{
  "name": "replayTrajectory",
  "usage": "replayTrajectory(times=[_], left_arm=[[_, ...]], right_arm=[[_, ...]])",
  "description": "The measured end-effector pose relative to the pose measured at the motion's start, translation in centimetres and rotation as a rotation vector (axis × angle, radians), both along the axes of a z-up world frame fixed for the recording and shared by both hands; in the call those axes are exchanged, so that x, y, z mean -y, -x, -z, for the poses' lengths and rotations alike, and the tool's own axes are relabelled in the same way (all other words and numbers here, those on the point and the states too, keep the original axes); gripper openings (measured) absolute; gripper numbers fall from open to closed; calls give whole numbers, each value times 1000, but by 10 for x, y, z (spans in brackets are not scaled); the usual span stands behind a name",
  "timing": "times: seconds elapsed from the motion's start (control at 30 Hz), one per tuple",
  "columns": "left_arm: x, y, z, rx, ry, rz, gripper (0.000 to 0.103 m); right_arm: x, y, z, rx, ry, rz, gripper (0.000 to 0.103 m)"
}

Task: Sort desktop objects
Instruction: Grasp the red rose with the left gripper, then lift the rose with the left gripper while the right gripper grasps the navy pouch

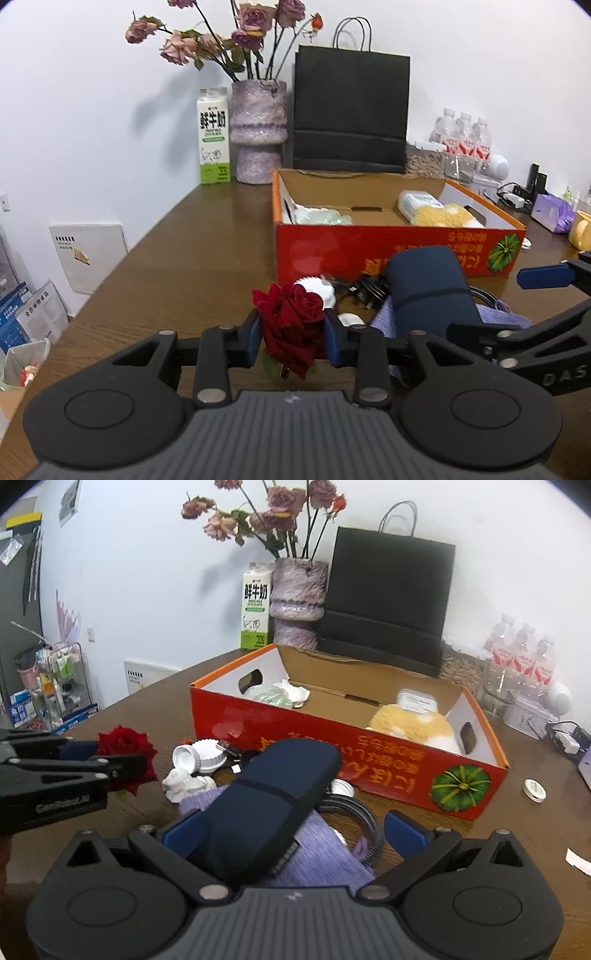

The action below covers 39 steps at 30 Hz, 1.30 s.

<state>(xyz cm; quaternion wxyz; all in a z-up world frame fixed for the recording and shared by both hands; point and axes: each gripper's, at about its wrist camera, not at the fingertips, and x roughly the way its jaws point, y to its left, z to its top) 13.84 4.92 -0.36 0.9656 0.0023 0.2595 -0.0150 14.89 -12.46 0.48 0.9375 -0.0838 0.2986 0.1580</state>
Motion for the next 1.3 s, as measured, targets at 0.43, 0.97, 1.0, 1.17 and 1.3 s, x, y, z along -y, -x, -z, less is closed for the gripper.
replayTrajectory(times=[0.43, 0.97, 1.0, 1.17, 1.3], left_arm=[[-39, -15, -1, 9, 7, 42, 34], [-59, -17, 5, 8, 67, 76, 34], [-58, -17, 4, 9, 67, 74, 34], [-55, -14, -1, 21, 60, 67, 34], [-49, -12, -10, 45, 50, 65, 34]], right_arm=[[-45, -37, 14, -65, 33, 149, 84], [-48, -42, 20, -79, 14, 177, 66], [-47, -41, 19, -76, 8, 174, 65], [-42, -34, 13, -57, -21, 158, 65], [-36, -28, 4, -29, -49, 150, 64]])
